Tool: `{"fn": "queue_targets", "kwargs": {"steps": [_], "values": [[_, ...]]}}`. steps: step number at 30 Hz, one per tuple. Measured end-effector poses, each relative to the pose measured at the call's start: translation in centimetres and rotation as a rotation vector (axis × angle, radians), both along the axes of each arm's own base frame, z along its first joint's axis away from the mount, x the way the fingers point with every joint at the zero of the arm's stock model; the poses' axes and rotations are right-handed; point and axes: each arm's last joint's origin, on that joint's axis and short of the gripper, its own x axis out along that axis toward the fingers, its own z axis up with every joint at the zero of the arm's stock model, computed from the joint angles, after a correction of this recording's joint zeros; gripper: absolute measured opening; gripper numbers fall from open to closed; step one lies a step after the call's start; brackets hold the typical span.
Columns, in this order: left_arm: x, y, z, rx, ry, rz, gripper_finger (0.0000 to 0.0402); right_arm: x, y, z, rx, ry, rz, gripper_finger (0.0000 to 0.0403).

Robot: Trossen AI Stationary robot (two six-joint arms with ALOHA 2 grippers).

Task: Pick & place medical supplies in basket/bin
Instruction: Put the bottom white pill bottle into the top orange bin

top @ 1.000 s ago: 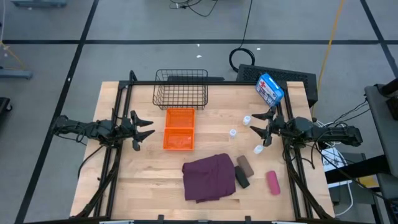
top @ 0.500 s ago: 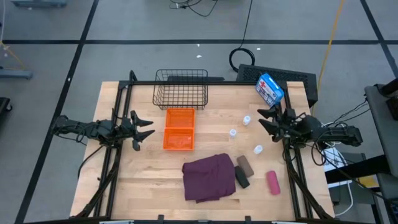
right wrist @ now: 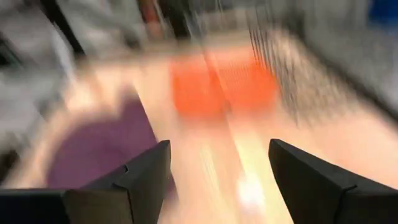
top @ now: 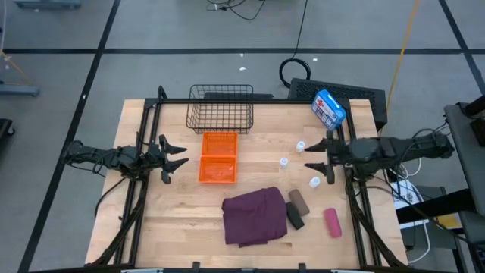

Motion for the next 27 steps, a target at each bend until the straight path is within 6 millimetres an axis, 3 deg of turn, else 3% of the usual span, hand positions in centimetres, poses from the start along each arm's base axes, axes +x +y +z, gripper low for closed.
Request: {"fn": "queue_targets", "kwargs": {"steps": [6,11,16,27], "values": [[0.0,0.0,0.0,0.000,0.001,0.000,0.0200,-0.6,0.8,-1.5,0.137,0.640,-0.133,0.0253],[0.0,0.0,0.0,0.000,0.000,0.000,0.0200,-1.3,1.8,-3.8,0.335,0.935,-0.228,0.0244],[0.0,0.0,0.0,0.000,0.000,0.000,0.0200,-1.1,2.8,-6.1,0.358,0.949,-0.225,0.0234],[0.0,0.0,0.0,0.000,0.001,0.000,0.0200,-0.5,3.6,-10.3,0.340,0.790,-0.205,0.0226]]}}
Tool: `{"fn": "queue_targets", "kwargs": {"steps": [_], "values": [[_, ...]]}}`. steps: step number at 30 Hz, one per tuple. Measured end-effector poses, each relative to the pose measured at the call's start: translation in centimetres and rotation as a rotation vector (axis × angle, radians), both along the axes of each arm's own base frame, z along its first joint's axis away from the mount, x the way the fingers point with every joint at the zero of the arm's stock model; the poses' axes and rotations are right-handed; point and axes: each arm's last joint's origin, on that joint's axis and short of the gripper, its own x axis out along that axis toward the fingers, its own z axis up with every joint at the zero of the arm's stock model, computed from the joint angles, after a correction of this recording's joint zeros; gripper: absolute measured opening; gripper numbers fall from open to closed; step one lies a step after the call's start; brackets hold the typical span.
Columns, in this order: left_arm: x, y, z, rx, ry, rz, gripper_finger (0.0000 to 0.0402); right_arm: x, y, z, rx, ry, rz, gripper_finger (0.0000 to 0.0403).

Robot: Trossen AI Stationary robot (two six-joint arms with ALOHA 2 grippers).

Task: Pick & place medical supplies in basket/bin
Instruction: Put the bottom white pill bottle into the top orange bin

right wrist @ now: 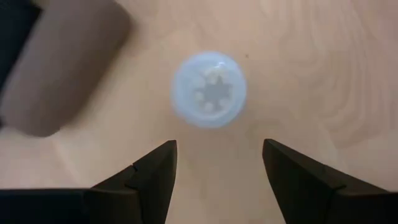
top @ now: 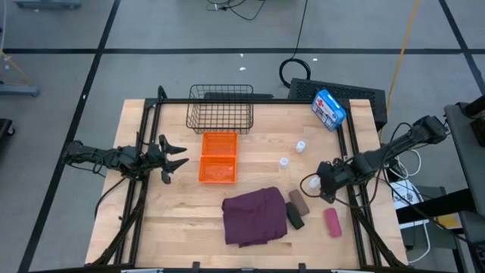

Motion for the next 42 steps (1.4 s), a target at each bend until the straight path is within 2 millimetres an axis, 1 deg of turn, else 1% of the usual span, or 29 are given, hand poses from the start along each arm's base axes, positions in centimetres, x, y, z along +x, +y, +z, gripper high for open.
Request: {"fn": "queue_targets", "kwargs": {"steps": [6,10,16,22,28,32,36,39,42], "values": [[0.0,0.0,0.0,0.000,0.000,-0.001,0.0200,-0.3,-0.2,-2.9,0.014,-0.045,-0.008,0.0226],[0.0,0.0,0.0,0.000,0.000,0.000,0.0200,-0.6,-0.4,-4.0,-0.002,-0.058,-0.016,0.0226],[0.0,0.0,0.0,0.000,-0.002,-0.001,0.0200,-0.3,-0.4,-3.9,-0.044,-0.107,-0.016,0.0226],[0.0,0.0,0.0,-0.001,-0.003,0.000,0.0200,0.1,-0.4,-3.8,-0.108,-0.173,0.072,0.0226],[0.0,0.0,0.0,-0.001,-0.003,-0.001,0.0200,0.3,-0.5,-3.8,-0.175,-0.212,0.067,0.0226],[0.0,0.0,0.0,-0.001,-0.004,-0.001,0.0200,0.6,-0.4,-3.6,-0.187,-0.250,0.071,0.0224],[0.0,0.0,0.0,-0.001,-0.003,-0.001,0.0200,0.7,-0.4,-3.5,-0.197,-0.266,0.072,0.0205],[0.0,0.0,0.0,-0.001,-0.003,0.000,0.0200,0.7,-0.4,-3.6,-0.196,-0.271,0.074,0.0177],[0.0,0.0,0.0,-0.001,-0.003,-0.001,0.0200,0.7,-0.5,-4.2,-0.187,-0.307,0.066,0.0144]]}}
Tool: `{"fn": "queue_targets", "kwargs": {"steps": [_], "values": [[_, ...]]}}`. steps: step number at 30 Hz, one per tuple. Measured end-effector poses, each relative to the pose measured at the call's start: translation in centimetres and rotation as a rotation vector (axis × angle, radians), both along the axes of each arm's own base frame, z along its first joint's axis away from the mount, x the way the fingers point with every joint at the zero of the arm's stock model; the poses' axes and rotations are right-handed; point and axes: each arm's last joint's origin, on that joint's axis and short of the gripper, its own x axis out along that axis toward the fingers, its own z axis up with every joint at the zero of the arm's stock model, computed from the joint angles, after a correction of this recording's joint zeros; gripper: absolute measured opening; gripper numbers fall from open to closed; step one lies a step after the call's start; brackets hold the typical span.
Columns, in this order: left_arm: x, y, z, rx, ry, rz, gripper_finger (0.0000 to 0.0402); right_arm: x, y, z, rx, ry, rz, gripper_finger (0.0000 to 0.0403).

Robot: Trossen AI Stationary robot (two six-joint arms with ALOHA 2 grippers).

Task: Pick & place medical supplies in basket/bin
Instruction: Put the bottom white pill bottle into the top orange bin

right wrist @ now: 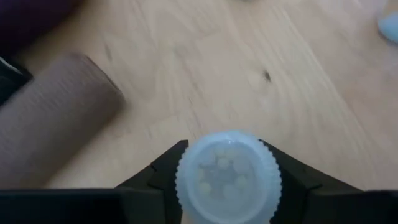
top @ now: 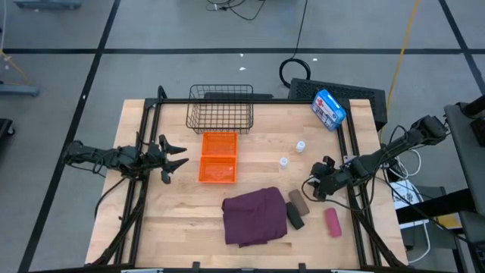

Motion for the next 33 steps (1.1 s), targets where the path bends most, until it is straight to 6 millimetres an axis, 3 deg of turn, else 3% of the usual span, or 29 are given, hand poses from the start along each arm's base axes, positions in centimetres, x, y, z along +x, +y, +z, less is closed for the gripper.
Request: {"fn": "queue_targets", "kwargs": {"steps": [8,23,33], "values": [[0.0,0.0,0.0,0.000,0.000,0.000,0.0200,0.7,0.0,-0.5,-0.042,-0.194,0.008,0.0131],[0.0,0.0,0.0,-0.001,-0.002,0.000,0.0200,3.6,0.4,5.6,-0.366,-0.788,0.011,0.0132],[0.0,0.0,0.0,-0.001,-0.002,0.000,0.0200,3.8,-0.1,6.3,-0.412,-0.832,-0.010,0.0133]]}}
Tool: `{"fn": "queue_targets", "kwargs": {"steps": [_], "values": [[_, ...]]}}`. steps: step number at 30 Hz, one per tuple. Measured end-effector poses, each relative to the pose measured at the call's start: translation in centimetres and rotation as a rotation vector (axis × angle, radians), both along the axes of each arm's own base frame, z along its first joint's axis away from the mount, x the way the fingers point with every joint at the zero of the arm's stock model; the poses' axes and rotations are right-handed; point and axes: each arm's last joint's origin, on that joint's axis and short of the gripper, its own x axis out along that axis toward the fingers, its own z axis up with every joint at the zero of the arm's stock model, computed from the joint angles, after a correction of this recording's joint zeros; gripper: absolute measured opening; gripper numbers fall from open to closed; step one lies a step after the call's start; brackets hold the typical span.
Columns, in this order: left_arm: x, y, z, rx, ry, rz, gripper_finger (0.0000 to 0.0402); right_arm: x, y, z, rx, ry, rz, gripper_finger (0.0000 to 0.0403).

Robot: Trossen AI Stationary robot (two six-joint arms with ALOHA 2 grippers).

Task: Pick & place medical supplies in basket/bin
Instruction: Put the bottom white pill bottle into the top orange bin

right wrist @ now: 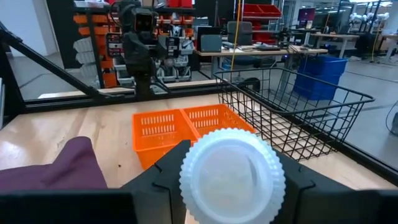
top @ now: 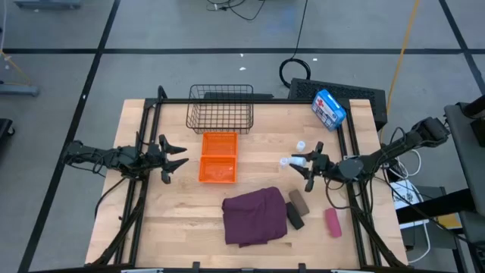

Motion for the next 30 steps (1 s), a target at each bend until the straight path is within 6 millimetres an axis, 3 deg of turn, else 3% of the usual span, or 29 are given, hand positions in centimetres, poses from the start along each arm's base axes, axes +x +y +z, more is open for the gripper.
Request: {"fn": "queue_targets", "kwargs": {"steps": [12,30], "values": [[-0.2,0.0,2.0,-0.154,-0.227,-0.021,0.0200,0.0,0.0,0.0,0.003,-0.001,0.000,0.0134],[0.1,0.2,2.2,-0.205,-0.251,0.072,0.0200,0.1,-0.3,0.0,0.014,-0.006,-0.023,0.0134]]}}
